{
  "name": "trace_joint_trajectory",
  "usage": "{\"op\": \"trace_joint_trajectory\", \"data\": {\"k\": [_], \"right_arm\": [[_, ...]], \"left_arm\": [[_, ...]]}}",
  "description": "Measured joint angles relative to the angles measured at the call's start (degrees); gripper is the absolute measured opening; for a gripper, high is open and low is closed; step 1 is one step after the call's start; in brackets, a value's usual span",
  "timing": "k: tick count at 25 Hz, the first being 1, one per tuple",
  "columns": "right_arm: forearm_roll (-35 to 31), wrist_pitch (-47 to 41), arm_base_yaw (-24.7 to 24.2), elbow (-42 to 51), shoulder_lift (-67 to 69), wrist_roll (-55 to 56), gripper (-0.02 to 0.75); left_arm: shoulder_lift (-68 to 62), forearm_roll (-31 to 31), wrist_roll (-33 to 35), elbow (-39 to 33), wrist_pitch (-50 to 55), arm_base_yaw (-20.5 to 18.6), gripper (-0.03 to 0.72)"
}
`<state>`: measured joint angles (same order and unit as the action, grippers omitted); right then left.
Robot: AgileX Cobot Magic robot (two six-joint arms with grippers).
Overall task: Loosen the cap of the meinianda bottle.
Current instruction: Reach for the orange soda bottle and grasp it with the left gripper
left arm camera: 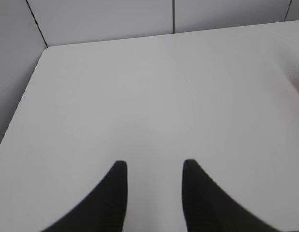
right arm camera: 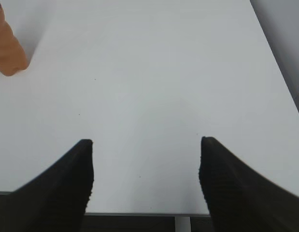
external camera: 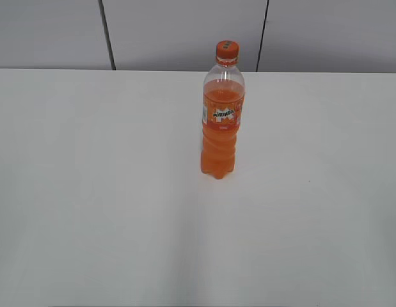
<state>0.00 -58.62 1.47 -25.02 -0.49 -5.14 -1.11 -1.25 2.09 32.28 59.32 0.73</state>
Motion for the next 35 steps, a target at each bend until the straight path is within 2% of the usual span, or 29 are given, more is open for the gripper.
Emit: {"op": "trace_joint_trajectory", "data": {"k": [21,23,28,31,35], "right_arm": [[0.0,0.0,0.0,0.0,0.0,0.0,0.513],[0.0,0.0,0.0,0.0,0.0,0.0,0.513],[0.0,0.0,0.0,0.0,0.0,0.0,0.513],[0.0,0.0,0.0,0.0,0.0,0.0,0.513],[0.0,0.0,0.0,0.0,0.0,0.0,0.513]], "left_arm": [[0.0,-1.0,0.0,0.0,0.0,0.0,0.251],[0.0,-0.8,0.0,0.0,-0.1,0.0,0.281],[-2.6,-0.1,0.0,0.3,-0.9,0.0,0.448],[-5.9,0.1,0.0,0.8,-2.5,0.0,0.482],[-10.5,0.1,0.0,1.1,-12.0,0.0,0.489]]}}
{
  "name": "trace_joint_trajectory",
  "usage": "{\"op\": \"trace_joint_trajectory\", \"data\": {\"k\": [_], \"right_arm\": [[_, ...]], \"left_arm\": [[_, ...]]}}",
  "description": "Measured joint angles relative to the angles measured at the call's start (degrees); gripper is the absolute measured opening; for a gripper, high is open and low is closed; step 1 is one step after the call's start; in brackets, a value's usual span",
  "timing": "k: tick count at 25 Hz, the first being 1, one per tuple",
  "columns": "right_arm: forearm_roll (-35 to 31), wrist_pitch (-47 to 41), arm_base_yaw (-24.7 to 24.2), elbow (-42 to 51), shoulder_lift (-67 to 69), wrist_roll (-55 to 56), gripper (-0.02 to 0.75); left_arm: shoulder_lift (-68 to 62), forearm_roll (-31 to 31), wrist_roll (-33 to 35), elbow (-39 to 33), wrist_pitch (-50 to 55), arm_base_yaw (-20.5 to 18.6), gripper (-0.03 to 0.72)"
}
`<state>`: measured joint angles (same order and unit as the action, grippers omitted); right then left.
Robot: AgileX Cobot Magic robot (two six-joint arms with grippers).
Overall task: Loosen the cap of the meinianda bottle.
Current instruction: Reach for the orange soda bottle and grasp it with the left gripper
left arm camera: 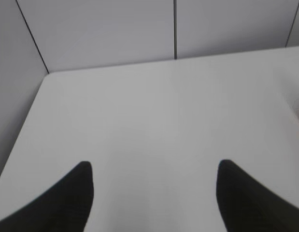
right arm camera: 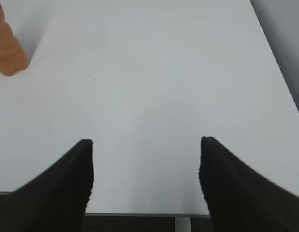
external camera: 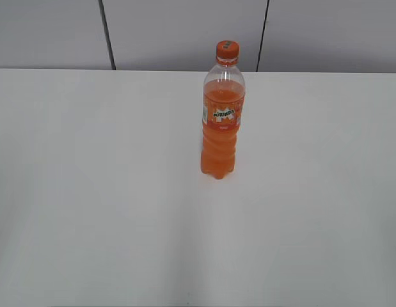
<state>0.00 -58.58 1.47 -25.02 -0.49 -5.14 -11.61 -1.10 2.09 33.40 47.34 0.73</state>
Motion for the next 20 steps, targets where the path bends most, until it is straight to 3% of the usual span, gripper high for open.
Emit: {"op": "trace_joint_trajectory", "data": {"k": [20], "right_arm": [[0.0,0.0,0.0,0.0,0.0,0.0,0.513]], "left_arm": [[-41.3,-0.6,0.0,-0.1,-56.8,0.0,0.477]]}}
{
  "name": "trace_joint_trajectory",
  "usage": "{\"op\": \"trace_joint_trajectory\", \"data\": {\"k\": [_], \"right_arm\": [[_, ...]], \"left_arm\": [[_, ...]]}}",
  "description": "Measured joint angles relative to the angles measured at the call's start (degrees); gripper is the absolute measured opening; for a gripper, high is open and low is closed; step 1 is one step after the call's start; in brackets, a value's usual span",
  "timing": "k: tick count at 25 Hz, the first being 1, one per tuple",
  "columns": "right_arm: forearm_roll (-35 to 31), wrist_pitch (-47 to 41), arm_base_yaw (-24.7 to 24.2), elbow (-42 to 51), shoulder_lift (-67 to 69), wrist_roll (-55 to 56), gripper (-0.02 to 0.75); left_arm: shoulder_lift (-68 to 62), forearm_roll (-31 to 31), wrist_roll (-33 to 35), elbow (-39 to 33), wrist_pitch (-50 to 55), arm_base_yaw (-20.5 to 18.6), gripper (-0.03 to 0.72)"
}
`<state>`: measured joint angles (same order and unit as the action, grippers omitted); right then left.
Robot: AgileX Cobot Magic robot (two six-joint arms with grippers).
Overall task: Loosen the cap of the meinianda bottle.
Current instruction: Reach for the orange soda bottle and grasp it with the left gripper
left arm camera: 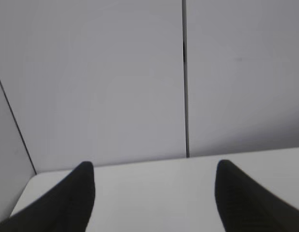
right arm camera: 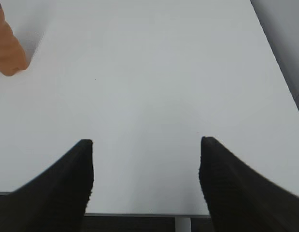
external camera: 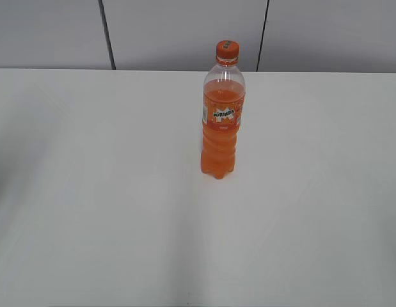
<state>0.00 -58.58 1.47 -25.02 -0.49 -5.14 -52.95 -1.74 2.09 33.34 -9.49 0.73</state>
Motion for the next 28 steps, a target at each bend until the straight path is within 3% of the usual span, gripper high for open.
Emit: {"op": "trace_joint_trajectory", "data": {"k": [4,16,28], "right_arm": [[0.0,0.0,0.0,0.0,0.0,0.0,0.513],[0.0,0.0,0.0,0.0,0.0,0.0,0.513],[0.0,0.1,0.0,0.0,0.0,0.0,0.513]], "left_arm": [[-6.4,0.0,0.0,-0.2,-8.6,0.0,0.47],[-20.4,0.0,-2.7,-0.6,-19.8,0.5,0.463],[-28.7,-11.4,-2.8,-0.6,-24.2,15.2,0.441]]}}
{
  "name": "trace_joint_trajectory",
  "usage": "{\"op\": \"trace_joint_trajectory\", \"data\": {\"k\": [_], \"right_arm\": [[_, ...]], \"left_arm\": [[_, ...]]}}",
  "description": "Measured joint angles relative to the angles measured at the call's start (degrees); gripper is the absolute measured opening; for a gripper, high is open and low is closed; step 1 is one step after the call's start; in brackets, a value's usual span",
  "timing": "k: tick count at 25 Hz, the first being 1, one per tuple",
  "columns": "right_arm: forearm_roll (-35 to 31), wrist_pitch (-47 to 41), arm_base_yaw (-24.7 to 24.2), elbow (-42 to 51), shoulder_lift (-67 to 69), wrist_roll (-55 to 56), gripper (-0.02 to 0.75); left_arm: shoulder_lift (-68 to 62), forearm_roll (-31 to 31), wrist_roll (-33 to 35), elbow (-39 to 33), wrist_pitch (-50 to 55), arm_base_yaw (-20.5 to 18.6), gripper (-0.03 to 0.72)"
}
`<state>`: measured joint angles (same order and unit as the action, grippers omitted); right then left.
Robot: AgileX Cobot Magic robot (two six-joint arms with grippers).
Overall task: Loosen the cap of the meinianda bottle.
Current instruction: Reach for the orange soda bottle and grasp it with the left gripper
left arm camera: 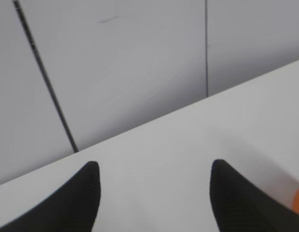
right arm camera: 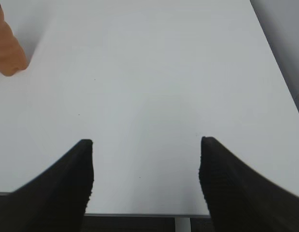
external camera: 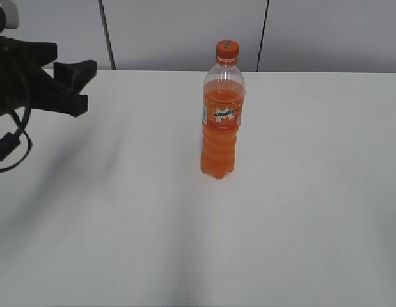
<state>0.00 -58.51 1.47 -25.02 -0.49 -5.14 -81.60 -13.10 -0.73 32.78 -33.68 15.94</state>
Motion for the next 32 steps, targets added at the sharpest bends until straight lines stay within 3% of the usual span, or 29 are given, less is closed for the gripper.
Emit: {"op": "trace_joint_trajectory", "data": {"k": [3,12,20,29,32], "right_arm": [[0.0,0.0,0.0,0.0,0.0,0.0,0.513],[0.0,0.0,0.0,0.0,0.0,0.0,0.513],[0.0,0.0,0.0,0.0,0.0,0.0,0.513],[0.0,0.0,0.0,0.0,0.0,0.0,0.513],[0.0,0.0,0.0,0.0,0.0,0.0,0.513]], "left_arm": [[-2.0,-0.5,0.0,0.0,-0.5,1.7,0.438],[-3.7,-0.6,0.0,0.0,-3.1,1.8,0.421],[-10.9,-6.2,-0.2,0.0,-15.2,1.8,0.404],[-18.9,-8.4,-6.0,0.0,-21.2,1.8,0.402],[-20.5,-9.3,-7.7,0.2,-22.7,1.8,0.45]]}}
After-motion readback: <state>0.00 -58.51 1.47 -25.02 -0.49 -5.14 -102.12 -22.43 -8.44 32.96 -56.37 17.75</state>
